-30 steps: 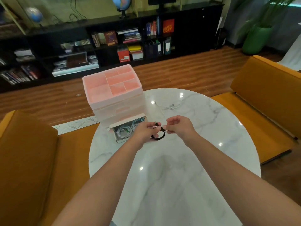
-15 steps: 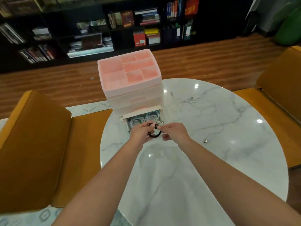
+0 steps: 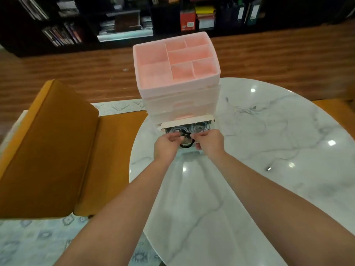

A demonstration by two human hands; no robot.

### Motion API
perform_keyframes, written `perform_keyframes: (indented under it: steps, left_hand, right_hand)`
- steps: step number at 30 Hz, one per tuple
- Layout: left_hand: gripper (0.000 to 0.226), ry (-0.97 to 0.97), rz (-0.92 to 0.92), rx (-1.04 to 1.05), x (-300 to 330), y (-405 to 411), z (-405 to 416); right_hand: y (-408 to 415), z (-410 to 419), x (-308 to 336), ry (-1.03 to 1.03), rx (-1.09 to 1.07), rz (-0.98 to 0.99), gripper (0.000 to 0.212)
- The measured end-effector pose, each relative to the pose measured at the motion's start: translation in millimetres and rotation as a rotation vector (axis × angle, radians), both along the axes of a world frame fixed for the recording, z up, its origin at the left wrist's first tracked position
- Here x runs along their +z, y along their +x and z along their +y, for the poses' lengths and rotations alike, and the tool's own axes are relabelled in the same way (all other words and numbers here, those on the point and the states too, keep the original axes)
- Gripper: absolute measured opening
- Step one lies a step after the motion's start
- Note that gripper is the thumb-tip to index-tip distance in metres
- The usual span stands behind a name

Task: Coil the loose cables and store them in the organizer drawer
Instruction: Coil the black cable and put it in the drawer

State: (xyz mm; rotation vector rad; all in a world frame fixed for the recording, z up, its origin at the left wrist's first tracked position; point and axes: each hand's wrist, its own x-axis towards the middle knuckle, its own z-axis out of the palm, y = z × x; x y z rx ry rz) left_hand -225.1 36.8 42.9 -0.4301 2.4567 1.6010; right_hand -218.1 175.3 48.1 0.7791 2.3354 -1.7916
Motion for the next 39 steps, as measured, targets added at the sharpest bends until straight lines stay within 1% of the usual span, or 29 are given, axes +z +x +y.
perform_keyframes:
  steps: [3,5,7,8,10,13,16,18,23,28,33,36,38,39]
  left_hand:
    - [0.035,-0.163,0.035,-0.037,-6,-3,1]
    - [0.037,-0.370,0.105,-0.073,-15,-5,2]
    - [0.039,-0.579,0.153,-0.117,-23,-6,2]
    - [0.041,-0.646,0.166,-0.133,-25,-6,2]
    - [0.043,-0.720,0.193,-0.162,-28,-6,4]
    - [0.040,-0.786,0.218,-0.204,-31,-8,8]
    - [0.037,-0.849,0.236,-0.232,-33,-10,12]
    - [0.036,-0.864,0.241,-0.223,-32,-12,14]
    - [0.036,-0.778,0.234,-0.163,-31,-14,19]
    - [0.037,-0.771,0.218,-0.181,-31,-16,20]
    - [0.038,-0.752,0.179,-0.214,-29,-13,23]
    - [0.035,-0.709,0.198,-0.176,-22,-8,28]
    - [0.032,-0.675,0.220,-0.168,-18,-3,34]
    - [0.031,-0.661,0.233,-0.177,-16,1,38]
  right_hand:
    - [-11,-3,-11,0.042,-0.047,0.010,0.019]
    - [-18,-6,-16,0.061,-0.076,0.011,0.022]
    - [-27,-9,-22,0.097,-0.077,0.013,0.019]
    - [-30,-10,-23,0.128,-0.069,0.010,0.017]
    - [-35,-11,-22,0.198,-0.052,-0.007,0.015]
    - [-39,-9,-25,0.298,-0.049,-0.017,0.018]
    - [-41,-8,-32,0.342,-0.044,-0.007,0.021]
    - [-42,-6,-35,0.336,-0.032,0.012,0.020]
    - [-43,-1,-37,0.318,0.007,0.016,0.018]
    - [-44,2,-37,0.372,0.039,-0.004,0.017]
    - [-36,11,-30,0.262,0.061,0.081,0.022]
    - [-26,20,-25,0.163,-0.007,0.128,0.019]
    - [-17,27,-22,0.072,-0.062,0.133,0.015]
    - [-11,34,-21,0.058,-0.083,0.131,0.014]
